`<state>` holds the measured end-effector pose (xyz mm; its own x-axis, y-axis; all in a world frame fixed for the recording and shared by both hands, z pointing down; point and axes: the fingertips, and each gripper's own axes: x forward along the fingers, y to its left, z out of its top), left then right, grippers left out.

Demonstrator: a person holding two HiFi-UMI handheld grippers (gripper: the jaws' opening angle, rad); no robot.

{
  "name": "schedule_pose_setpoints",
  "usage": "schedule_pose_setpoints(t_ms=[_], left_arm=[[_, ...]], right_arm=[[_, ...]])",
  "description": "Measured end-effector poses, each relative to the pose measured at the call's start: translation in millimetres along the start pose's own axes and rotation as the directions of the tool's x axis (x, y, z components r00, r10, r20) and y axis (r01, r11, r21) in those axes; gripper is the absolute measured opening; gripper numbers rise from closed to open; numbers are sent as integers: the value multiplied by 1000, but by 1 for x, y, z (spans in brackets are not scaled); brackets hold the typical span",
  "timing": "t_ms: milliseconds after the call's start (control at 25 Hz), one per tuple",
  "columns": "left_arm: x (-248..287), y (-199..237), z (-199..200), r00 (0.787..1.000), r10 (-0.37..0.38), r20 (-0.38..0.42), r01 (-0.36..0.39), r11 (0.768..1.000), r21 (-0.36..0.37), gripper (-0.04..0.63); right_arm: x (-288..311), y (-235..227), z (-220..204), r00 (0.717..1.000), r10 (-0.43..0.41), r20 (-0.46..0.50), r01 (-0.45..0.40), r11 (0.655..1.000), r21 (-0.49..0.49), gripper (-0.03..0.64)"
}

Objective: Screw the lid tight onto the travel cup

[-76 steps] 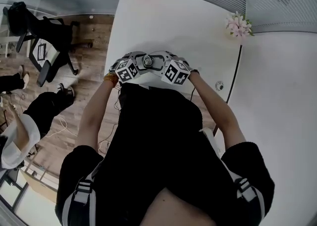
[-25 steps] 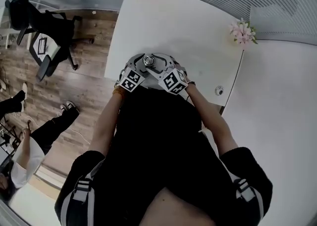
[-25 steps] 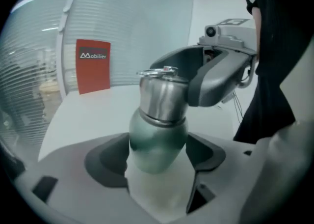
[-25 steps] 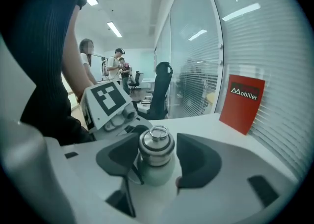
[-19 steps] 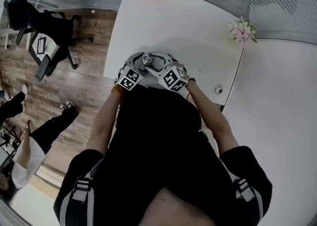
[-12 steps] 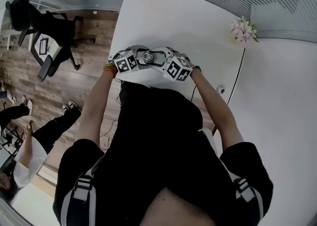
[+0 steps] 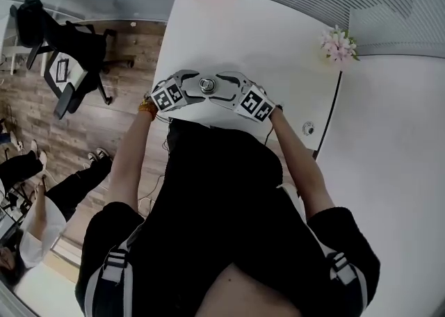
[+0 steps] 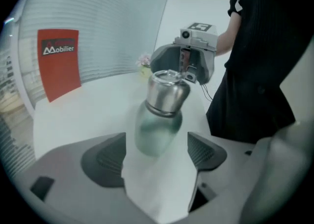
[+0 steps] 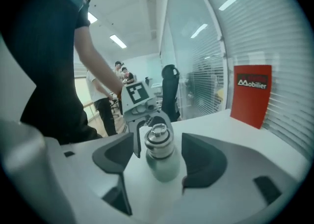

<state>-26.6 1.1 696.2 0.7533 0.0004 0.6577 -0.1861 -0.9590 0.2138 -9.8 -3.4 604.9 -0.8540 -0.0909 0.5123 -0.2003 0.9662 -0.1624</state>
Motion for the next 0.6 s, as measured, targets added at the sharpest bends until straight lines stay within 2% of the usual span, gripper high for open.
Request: schedule_pose_setpoints(t_ms=[80, 120, 160, 200, 240, 280, 320, 400, 480, 520, 560, 600], left_arm=[[-23, -10, -2, 998, 51, 44, -49, 998, -37, 387], [-37, -11, 4, 992, 95, 89, -89, 994, -66, 387], [-53, -8, 16, 975, 160, 156, -143, 983, -113, 385], [-71, 0, 33, 940, 244, 238, -205, 962, -179, 383], [-91, 11, 53, 882, 346, 320, -270, 928, -257, 379], [-111, 23, 72, 801, 456, 389, -335, 879, -340, 364], [-131, 34, 89, 704, 562, 434, -396, 818, -417, 339], [-164, 50, 113, 511, 731, 452, -506, 681, -530, 275], [-189, 56, 127, 345, 847, 405, -624, 529, -576, 180], [-199, 56, 132, 269, 889, 371, -683, 448, -577, 113], [-208, 56, 135, 206, 917, 342, -731, 376, -569, 59], [-215, 55, 139, 166, 932, 323, -762, 329, -558, 35]], right_arm=[[-23, 1, 11, 996, -62, 62, 59, 997, 51, 306], [-35, -2, 19, 989, -110, 95, 105, 993, 59, 283], [-46, -7, 28, 977, -168, 132, 161, 985, 64, 243], [-57, -14, 38, 958, -230, 172, 221, 973, 70, 211], [-66, -21, 49, 934, -289, 212, 280, 957, 74, 194], [-73, -29, 61, 905, -344, 249, 336, 939, 77, 179], [-78, -36, 72, 874, -395, 283, 388, 918, 84, 166], [-87, -49, 94, 803, -494, 335, 483, 867, 121, 117], [-95, -60, 109, 725, -584, 364, 562, 808, 178, 70], [-99, -64, 114, 688, -625, 369, 597, 777, 202, 47], [-101, -68, 118, 655, -659, 369, 628, 747, 220, 30], [-102, -70, 121, 628, -687, 366, 654, 721, 229, 19]])
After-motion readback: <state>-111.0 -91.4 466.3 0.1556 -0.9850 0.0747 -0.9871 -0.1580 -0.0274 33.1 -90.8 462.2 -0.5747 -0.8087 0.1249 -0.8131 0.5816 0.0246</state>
